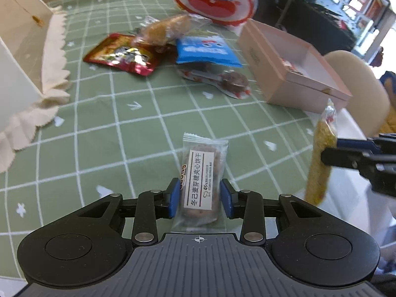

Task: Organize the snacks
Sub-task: 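Grasp the yellow wafer roll with the right tool while the left tool holds the biscuit, then carry the biscuit and wafer roll over the pink box and release both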

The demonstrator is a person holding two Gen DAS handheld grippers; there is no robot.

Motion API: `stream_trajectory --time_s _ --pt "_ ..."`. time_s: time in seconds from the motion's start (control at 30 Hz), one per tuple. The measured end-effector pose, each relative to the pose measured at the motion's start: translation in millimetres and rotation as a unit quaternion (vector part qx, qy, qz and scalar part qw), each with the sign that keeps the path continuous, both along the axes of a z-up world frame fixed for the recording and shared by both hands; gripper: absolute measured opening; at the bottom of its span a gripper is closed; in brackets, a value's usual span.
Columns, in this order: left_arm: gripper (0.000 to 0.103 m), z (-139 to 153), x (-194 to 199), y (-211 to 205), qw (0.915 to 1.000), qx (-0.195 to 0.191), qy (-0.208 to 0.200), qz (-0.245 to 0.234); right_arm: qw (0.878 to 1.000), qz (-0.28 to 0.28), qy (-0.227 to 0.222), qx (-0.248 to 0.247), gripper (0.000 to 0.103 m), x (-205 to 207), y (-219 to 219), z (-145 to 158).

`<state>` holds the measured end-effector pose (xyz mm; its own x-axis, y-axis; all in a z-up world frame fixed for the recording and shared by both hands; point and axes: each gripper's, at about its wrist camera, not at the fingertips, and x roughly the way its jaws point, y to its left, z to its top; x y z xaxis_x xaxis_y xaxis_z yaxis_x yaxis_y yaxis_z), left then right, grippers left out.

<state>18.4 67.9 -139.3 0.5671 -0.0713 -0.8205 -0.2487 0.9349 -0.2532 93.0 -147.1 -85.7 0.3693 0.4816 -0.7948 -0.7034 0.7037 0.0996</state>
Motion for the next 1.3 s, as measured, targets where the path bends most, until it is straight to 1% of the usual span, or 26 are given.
stream_trajectory --time_s 0.07,0.13,0.17,0.37,0.47,0.57,0.6,0.63,0.67,0.7,0.73,0.83,0.9,1.0,1.07,1.1,1.13,1.2,1.3 --pt "0.04 5 -5 -7 0.9998 -0.002 -0.005 -0.02 1.0 -0.014 0.0 0.004 0.025 1 -9 4" --pt "0.04 12 -9 -16 0.999 -0.006 -0.01 -0.043 0.999 -0.035 -0.002 0.004 0.021 3 -19 7" --pt "0.04 15 -11 -21 0.9983 -0.008 -0.014 -0.057 0.999 -0.043 -0.004 0.003 0.02 4 -23 8" --pt "0.04 38 -6 -51 0.9908 -0.007 -0.042 -0.129 0.996 -0.086 -0.017 0.003 0.017 9 -55 20" --pt "0.04 43 1 -62 0.9877 0.001 -0.046 -0.149 0.995 -0.099 -0.006 0.002 0.017 12 -66 15" --pt "0.04 38 5 -63 0.9896 0.009 -0.029 -0.14 0.994 -0.111 0.016 0.006 0.019 13 -68 5" --pt "0.04 35 3 -60 0.9909 0.007 -0.023 -0.133 0.993 -0.113 0.021 0.009 0.025 13 -64 0" --pt "0.04 33 1 -57 0.9918 0.005 -0.018 -0.126 0.993 -0.114 0.025 0.011 0.038 13 -60 -4" --pt "0.04 31 -2 -53 0.9929 0.002 -0.013 -0.118 0.993 -0.115 0.028 0.013 0.044 13 -55 -7" --pt "0.04 30 -6 -49 0.9939 0.001 -0.009 -0.11 0.992 -0.118 0.034 0.016 0.053 14 -47 -13" --pt "0.04 29 -10 -44 0.9947 0.001 -0.006 -0.103 0.992 -0.12 0.042 0.016 0.055 16 -39 -18" --pt "0.04 28 -19 -31 0.9972 -0.001 -0.001 -0.075 0.991 -0.118 0.058 0.004 0.055 20 -13 -32" --pt "0.04 29 -23 -26 0.998 -0.001 -0.003 -0.063 0.992 -0.108 0.058 -0.011 0.055 22 1 -40" --pt "0.04 31 -28 -22 0.9985 -0.002 -0.007 -0.054 0.993 -0.104 0.053 -0.031 0.055 23 11 -50" --pt "0.04 30 -29 -22 0.9986 -0.003 -0.007 -0.053 0.992 -0.101 0.054 -0.048 0.051 25 13 -56" --pt "0.04 29 -29 -23 0.9986 -0.003 -0.006 -0.053 0.993 -0.098 0.047 -0.052 0.041 25 13 -55" --pt "0.04 28 -28 -24 0.9985 -0.005 -0.006 -0.054 0.993 -0.09 0.05 -0.056 0.035 25 12 -54" --pt "0.04 27 -25 -26 0.9981 -0.007 -0.007 -0.061 0.993 -0.082 0.059 -0.057 0.032 23 8 -50" --pt "0.04 27 -21 -30 0.9971 -0.011 -0.009 -0.074 0.993 -0.075 0.072 -0.051 0.032 19 -5 -41"
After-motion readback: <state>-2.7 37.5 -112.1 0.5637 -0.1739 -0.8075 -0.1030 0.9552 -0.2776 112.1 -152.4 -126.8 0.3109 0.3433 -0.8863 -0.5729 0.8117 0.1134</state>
